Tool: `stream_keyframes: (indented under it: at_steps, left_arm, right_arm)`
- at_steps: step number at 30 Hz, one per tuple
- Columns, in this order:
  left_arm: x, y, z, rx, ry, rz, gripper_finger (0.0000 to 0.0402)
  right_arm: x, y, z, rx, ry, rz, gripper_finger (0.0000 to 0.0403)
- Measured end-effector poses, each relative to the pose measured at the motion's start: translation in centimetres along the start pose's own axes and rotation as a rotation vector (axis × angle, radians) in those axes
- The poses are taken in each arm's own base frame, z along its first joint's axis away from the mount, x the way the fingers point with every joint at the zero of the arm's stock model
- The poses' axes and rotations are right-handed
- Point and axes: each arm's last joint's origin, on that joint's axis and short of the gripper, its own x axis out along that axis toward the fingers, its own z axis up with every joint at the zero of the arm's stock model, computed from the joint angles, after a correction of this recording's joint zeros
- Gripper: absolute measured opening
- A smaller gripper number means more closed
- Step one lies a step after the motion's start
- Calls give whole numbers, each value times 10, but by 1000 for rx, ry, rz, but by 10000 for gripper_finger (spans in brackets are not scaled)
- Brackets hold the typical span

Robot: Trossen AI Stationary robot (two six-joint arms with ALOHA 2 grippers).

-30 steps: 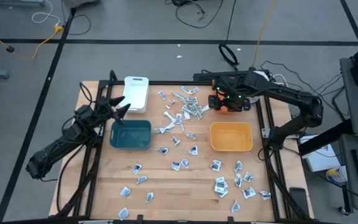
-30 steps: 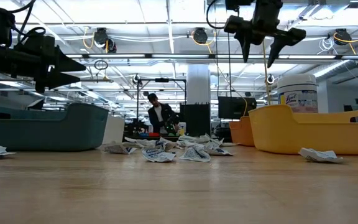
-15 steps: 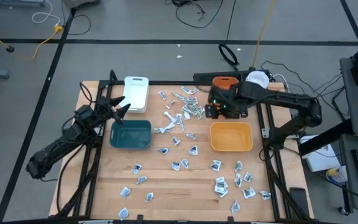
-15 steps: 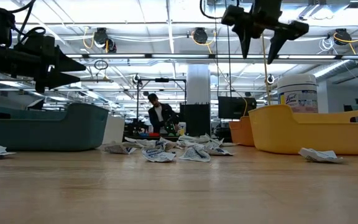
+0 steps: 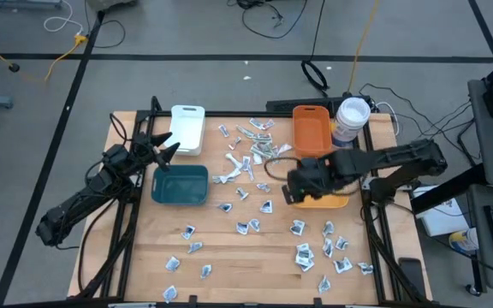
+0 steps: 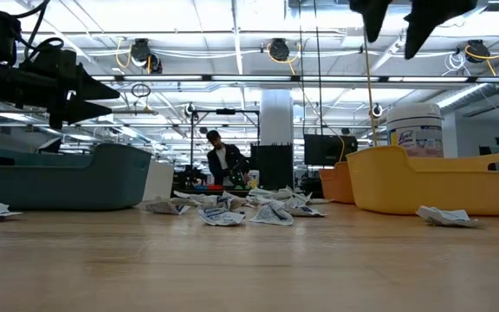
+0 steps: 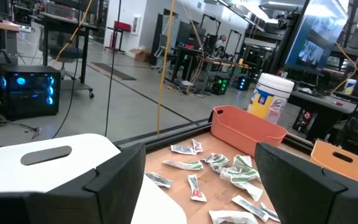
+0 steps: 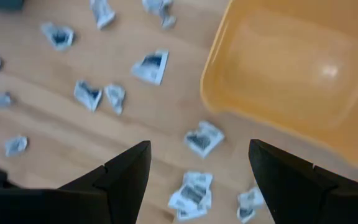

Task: Pick & Place First Aid Supplies
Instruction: Put the antiseptic towelette into the yellow bin

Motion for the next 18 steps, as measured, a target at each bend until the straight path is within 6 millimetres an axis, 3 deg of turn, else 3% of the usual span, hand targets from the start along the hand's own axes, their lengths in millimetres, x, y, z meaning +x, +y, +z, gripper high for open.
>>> stream_keyframes:
  at_steps: [18]
  left_arm:
    - [0,0,0,0,0,0,306]
  right_arm:
    - [-10,-9,-104,-95,215,-13,265]
